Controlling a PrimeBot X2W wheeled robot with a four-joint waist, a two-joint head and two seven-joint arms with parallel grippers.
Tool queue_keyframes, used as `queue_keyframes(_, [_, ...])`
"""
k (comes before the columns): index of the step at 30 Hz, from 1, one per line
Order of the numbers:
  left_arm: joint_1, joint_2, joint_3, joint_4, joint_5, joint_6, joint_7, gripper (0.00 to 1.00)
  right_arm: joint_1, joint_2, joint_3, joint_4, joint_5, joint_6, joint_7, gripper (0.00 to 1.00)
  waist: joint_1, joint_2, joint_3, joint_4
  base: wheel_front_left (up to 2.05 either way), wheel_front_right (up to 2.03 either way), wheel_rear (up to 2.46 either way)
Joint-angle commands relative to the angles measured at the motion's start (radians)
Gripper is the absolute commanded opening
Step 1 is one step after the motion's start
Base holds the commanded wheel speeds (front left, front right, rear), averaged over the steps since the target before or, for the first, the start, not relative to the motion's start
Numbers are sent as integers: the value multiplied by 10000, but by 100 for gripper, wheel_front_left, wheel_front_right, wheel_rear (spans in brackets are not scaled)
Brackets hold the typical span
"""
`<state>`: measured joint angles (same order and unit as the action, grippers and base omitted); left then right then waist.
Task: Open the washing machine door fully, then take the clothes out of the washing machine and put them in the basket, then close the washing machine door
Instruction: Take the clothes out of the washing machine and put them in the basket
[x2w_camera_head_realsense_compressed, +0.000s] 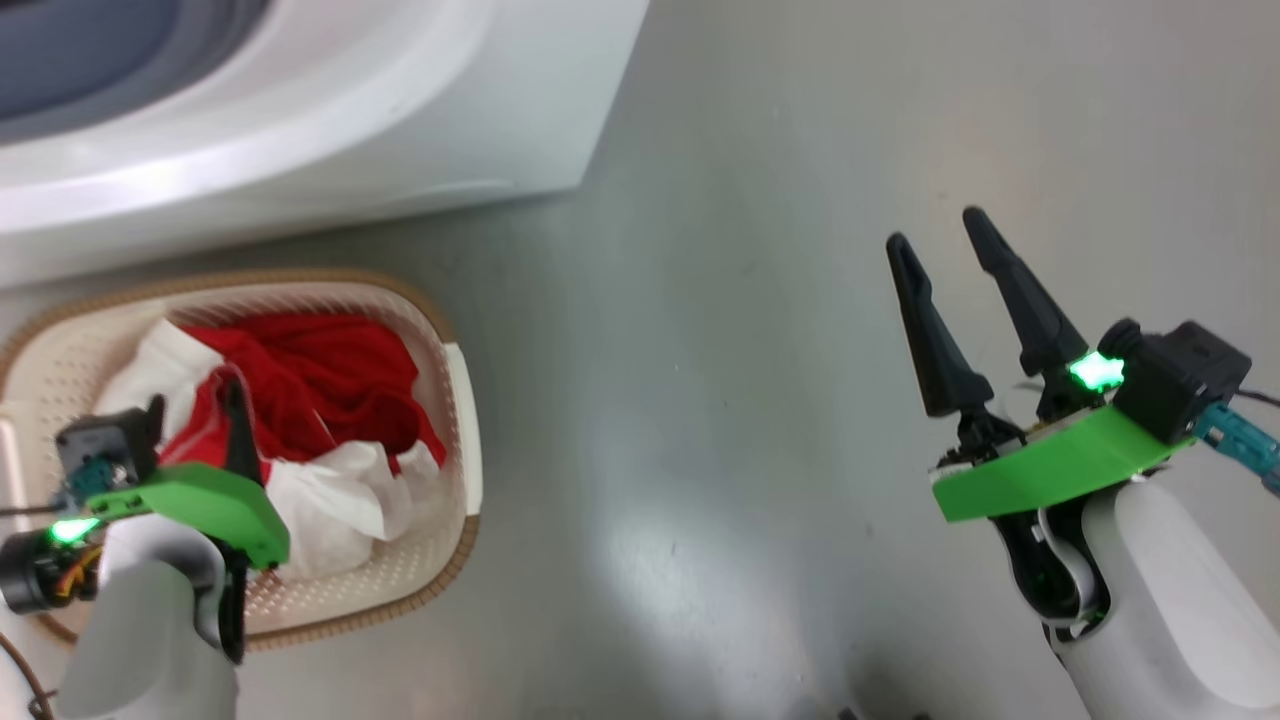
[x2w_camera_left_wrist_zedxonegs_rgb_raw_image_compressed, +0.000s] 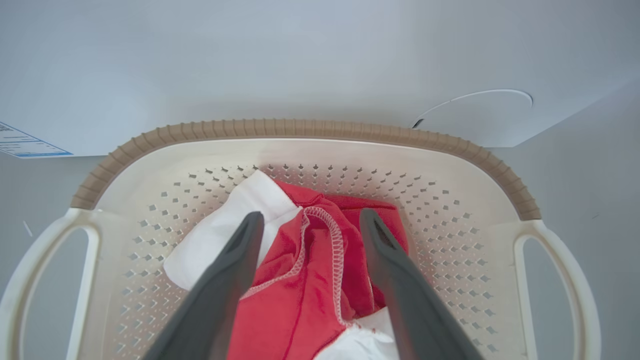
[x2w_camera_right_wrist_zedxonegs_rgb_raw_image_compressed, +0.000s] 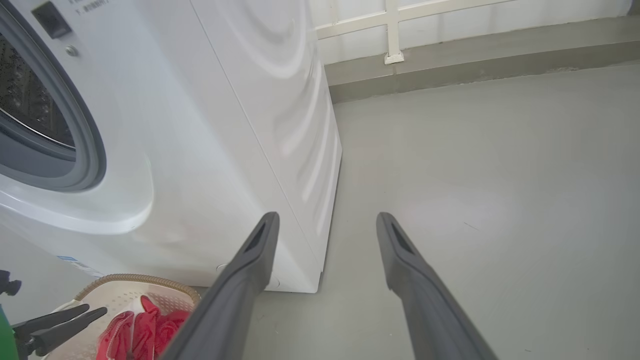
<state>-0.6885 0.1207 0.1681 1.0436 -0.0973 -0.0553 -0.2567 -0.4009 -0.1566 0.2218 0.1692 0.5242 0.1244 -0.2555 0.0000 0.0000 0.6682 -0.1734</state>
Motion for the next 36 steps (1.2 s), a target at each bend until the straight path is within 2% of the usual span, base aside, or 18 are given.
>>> queue_keyframes(1, [586, 208, 281, -352, -123, -84, -51, 100, 474, -124, 148, -144, 15, 63, -63, 100, 0, 0, -684, 184, 0, 0, 0])
queue_keyframes(20, [2859, -463, 531, -3896, -28, -621, -51, 100, 1786, -475, -80, 114, -8, 63, -63, 100, 0, 0, -3267, 553, 0, 0, 0])
queue_keyframes(36, [4527, -681, 56, -6406, -30, -737, -51, 100, 2787, -668, -388, 150, -43, 63, -63, 100, 0, 0, -4627, 693, 0, 0, 0])
